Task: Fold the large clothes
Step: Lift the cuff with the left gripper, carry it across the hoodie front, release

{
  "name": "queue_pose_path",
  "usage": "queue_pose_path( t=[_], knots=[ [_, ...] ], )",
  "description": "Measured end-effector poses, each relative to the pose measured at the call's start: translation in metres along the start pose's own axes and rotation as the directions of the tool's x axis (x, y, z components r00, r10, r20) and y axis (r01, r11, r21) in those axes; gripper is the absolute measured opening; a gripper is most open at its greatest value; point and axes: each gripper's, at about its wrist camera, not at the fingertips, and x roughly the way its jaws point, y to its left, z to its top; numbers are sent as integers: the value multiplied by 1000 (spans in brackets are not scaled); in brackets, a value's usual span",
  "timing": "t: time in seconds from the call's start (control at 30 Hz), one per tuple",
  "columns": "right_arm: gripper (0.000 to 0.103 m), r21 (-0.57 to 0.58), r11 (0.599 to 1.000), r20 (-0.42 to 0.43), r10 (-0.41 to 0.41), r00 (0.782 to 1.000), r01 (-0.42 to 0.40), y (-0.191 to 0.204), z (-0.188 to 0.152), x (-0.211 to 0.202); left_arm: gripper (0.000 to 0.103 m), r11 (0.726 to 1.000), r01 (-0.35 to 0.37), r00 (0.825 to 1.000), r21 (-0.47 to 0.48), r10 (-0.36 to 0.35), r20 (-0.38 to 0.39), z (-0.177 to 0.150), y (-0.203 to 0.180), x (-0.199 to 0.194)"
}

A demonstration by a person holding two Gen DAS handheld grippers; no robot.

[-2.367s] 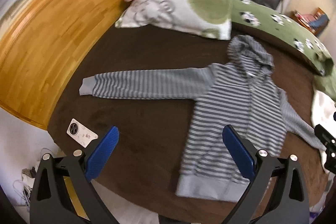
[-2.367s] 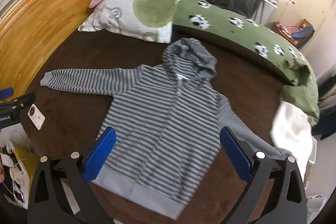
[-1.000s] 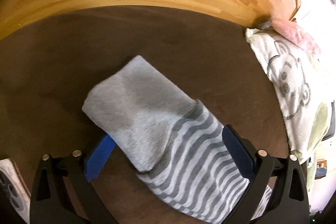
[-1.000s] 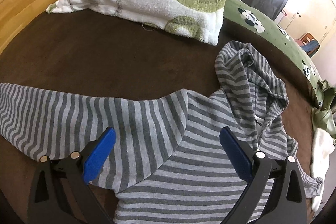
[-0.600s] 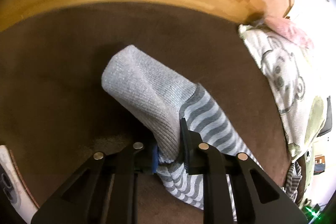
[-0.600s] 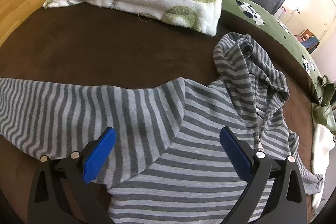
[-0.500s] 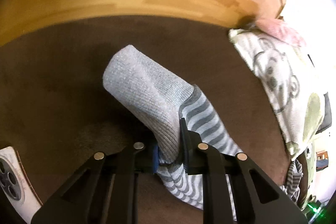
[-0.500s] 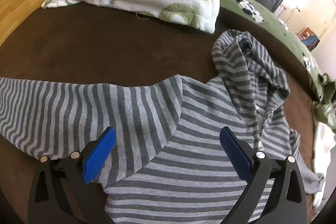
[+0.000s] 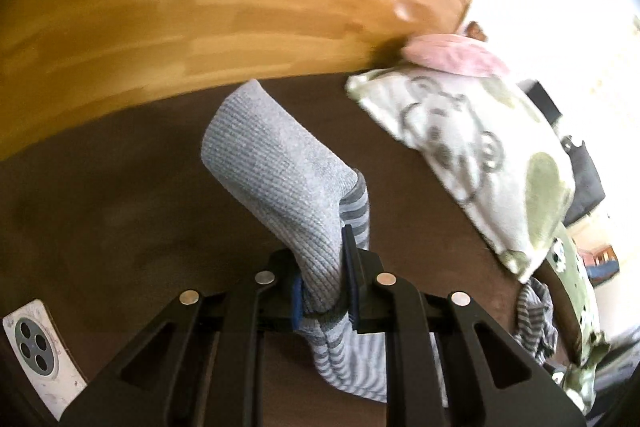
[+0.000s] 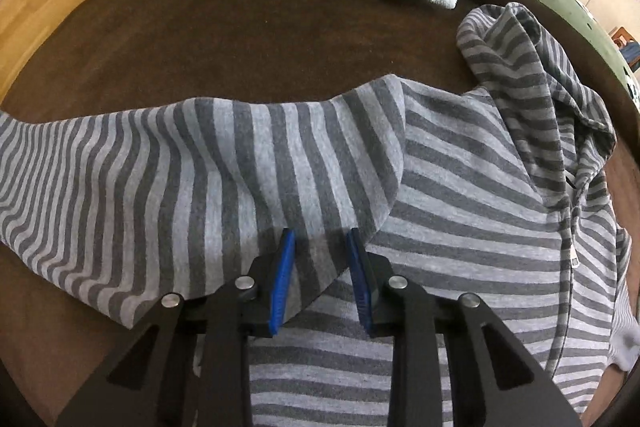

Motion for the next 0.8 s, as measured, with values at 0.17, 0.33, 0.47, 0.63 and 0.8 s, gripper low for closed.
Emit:
queue_pose_path(
  t=[0.17,0.33,0.47,0.63,0.8],
  knots=[
    [51,23,998,22,52,998,-53,-5,-1,-13,19,993,65,997,101,-69,39,5,-55,-22],
    [64,45,997,67,62,996,-65,-22,1,-41,19,969,151,987,196,-158,24,6,-119,-41],
    [78,79,995,114,45,992,-54,-46,-3,-71,19,939,220,974,266,-227,-2,-4,-170,-54],
    [82,117,993,153,1,988,-20,-93,-21,-114,18,884,305,950,353,-310,-46,-32,-240,-69],
    [83,164,985,159,-85,984,59,-151,-47,-147,18,817,410,910,405,-397,-121,-80,-313,-78]
  ],
)
